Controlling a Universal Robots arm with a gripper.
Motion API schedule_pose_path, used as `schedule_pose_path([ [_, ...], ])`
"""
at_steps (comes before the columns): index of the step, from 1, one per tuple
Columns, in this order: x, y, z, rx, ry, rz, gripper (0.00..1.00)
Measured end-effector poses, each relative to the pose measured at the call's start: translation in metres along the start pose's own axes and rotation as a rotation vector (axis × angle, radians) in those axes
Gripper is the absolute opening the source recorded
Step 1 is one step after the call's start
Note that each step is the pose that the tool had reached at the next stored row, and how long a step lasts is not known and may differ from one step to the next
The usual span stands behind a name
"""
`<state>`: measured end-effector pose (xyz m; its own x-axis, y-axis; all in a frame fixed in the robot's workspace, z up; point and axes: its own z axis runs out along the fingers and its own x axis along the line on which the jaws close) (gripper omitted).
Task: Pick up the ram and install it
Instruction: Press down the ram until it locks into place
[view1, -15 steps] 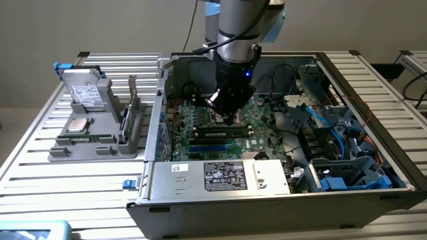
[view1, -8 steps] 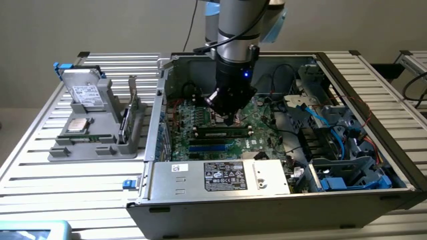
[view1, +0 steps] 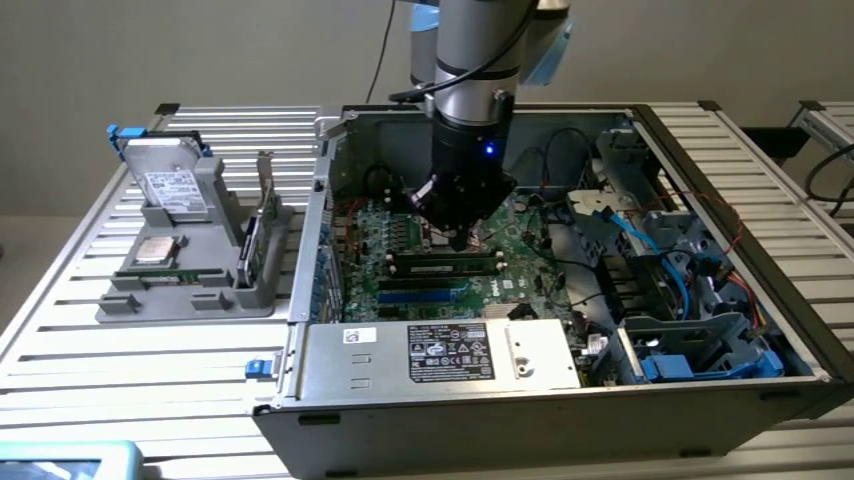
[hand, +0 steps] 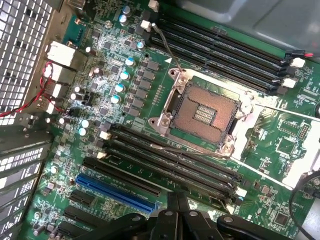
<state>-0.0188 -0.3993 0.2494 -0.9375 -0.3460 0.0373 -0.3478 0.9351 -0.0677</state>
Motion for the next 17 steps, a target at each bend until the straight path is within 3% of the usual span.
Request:
schedule_pose_path([
  [17, 0.0000, 0.0000, 0.0000, 0.0010, -0.0090, 0.203, 0.11],
])
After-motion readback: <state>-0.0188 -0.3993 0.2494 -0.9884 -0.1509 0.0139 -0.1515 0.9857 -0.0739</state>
